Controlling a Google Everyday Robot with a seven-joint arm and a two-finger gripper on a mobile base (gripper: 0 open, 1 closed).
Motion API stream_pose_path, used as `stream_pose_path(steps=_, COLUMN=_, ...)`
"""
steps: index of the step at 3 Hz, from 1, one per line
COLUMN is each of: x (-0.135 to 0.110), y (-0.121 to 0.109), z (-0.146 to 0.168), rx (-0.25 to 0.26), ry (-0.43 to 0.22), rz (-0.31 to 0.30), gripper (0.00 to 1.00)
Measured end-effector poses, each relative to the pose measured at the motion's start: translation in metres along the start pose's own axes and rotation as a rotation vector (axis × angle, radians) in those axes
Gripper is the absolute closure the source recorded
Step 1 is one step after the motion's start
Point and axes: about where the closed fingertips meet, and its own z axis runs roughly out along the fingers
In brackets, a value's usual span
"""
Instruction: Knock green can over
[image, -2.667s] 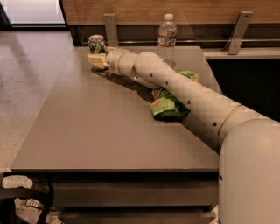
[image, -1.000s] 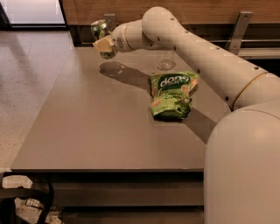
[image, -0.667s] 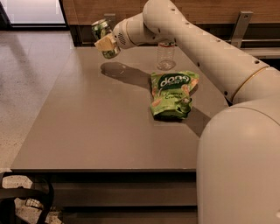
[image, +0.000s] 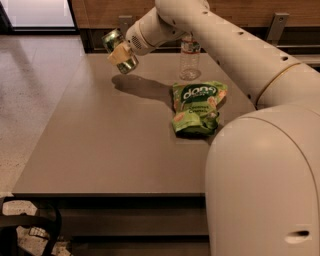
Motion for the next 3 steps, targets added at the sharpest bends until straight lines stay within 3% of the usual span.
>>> stream_pose_path(steps=3, x=0.042, y=-0.002, z=0.024, rx=0.059, ry=0.301, rz=0.009, gripper=1.0)
